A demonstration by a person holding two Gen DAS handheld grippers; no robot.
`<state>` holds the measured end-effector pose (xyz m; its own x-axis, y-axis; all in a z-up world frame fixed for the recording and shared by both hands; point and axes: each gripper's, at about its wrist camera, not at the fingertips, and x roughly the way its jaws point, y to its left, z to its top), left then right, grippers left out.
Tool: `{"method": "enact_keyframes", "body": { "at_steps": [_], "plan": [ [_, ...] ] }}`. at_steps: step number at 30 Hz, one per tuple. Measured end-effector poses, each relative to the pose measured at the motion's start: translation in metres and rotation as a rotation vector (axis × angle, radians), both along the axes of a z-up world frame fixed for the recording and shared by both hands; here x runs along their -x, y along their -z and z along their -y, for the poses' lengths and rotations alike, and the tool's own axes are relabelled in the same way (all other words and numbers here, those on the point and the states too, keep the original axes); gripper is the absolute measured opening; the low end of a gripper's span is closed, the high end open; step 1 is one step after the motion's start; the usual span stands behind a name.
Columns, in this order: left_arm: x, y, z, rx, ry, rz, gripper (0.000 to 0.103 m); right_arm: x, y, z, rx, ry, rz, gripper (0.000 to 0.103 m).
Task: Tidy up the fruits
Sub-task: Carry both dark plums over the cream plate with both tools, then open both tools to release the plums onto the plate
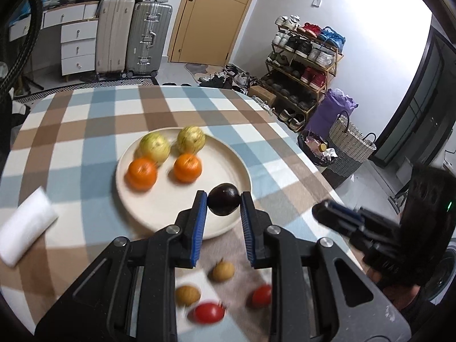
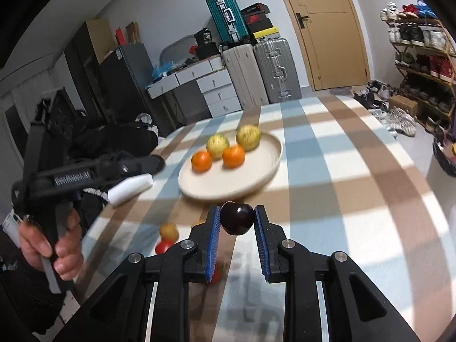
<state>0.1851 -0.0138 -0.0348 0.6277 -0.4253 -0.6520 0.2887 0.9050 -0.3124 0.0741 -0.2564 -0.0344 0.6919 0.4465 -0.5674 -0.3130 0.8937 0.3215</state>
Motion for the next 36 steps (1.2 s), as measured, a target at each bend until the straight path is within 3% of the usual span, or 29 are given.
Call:
{"method": "enact_keyframes", "body": {
  "at_steps": [7, 12, 26, 36],
  "plan": [
    [-0.055, 0.014, 0.032, -0.028, 0.01, -0.027, 0.021, -0.071, -0.031, 0.014, -0.012, -0.026, 0.007, 0.024],
    [-0.092, 0.029, 0.052, -0.049, 0.014, -0.032, 0.021, -0.126, -0.034, 0.015, -0.013, -0.065, -0.01, 0.025],
    [-0.144, 0.075, 0.069, -0.066, -0.015, -0.085, 0.021, -0.233, 0.027, -0.01, -0.034, -0.172, -0.181, 0.025],
    [-0.153, 0.081, 0.069, -0.075, -0.022, -0.1, 0.021, -0.243, 0.047, -0.02, 0.006, -0.179, -0.207, 0.025]
  ]
}}
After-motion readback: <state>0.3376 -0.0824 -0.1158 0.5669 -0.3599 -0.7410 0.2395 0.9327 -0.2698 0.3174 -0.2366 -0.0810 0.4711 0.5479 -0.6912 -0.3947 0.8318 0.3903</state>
